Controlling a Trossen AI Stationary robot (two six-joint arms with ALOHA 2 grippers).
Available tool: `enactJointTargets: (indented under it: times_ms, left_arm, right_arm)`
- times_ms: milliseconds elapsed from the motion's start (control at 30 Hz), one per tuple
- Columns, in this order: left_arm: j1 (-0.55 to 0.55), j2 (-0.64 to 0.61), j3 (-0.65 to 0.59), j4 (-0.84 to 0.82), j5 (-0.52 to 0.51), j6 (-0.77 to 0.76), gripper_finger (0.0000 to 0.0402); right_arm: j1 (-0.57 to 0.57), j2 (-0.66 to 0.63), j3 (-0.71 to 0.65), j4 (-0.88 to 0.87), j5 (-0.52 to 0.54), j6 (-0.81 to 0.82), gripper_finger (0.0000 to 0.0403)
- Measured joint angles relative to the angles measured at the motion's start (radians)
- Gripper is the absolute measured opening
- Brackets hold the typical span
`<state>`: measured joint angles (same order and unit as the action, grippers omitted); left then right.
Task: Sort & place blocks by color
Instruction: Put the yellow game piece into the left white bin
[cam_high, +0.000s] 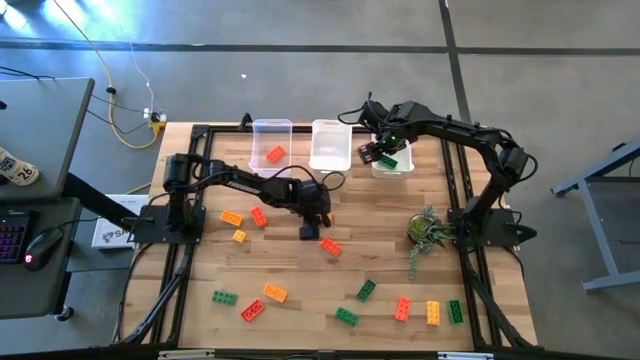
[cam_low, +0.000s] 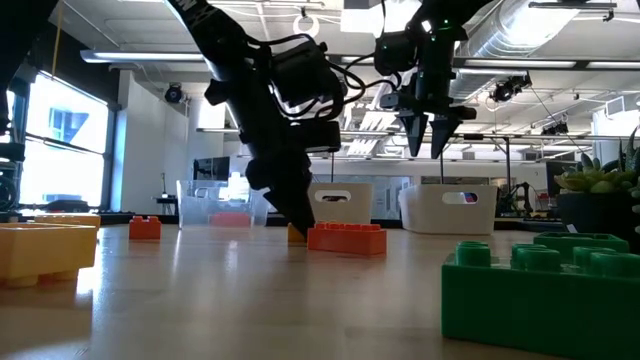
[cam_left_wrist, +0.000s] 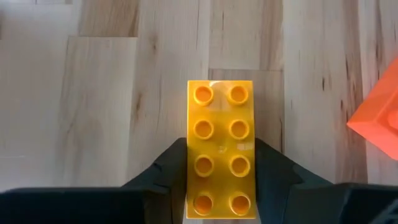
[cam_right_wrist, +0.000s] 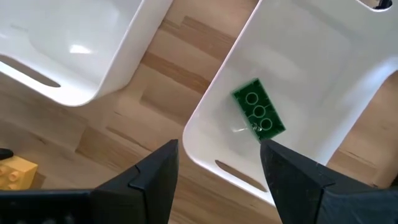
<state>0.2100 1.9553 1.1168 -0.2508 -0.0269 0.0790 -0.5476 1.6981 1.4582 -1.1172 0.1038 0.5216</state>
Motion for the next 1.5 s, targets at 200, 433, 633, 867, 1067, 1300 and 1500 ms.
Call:
enactJointTargets:
  times_ms: [200, 433, 633, 867, 1067, 1300, 1500]
  left_arm:
    - [0.002, -0.018, -0.003, -0.009, -0.006, -0.122, 0.011]
    - [0.041, -0.135, -0.005, -0.02, -0.084, -0.192, 0.011]
    - [0.105, -0.241, -0.003, 0.029, -0.171, -0.255, 0.011]
    - [0.209, -0.28, -0.003, 0.143, -0.213, -0.335, 0.011]
    - [0.293, -0.275, -0.003, 0.214, -0.186, -0.338, 0.0119]
    - [0.345, -0.266, -0.003, 0.216, -0.13, -0.338, 0.0125]
    - [0.352, -0.223, -0.003, 0.219, -0.087, -0.338, 0.0139]
  right_arm:
    - [-0.002, 0.0, 0.0, 0.0, -0.022, -0.03, 0.0213]
    - [-0.002, -0.009, 0.0, 0.007, -0.045, -0.117, 0.0213]
    - [-0.002, -0.02, 0.0, 0.022, -0.045, -0.138, 0.0213]
    - [-0.002, -0.021, 0.0, 0.066, -0.045, -0.149, 0.0213]
    - [-0.001, -0.021, 0.0, 0.117, -0.045, -0.138, 0.0213]
    - [0.027, -0.021, 0.0, 0.121, -0.063, -0.068, 0.0213]
    - [0.101, -0.021, 0.0, 0.134, -0.106, 0.01, 0.0213]
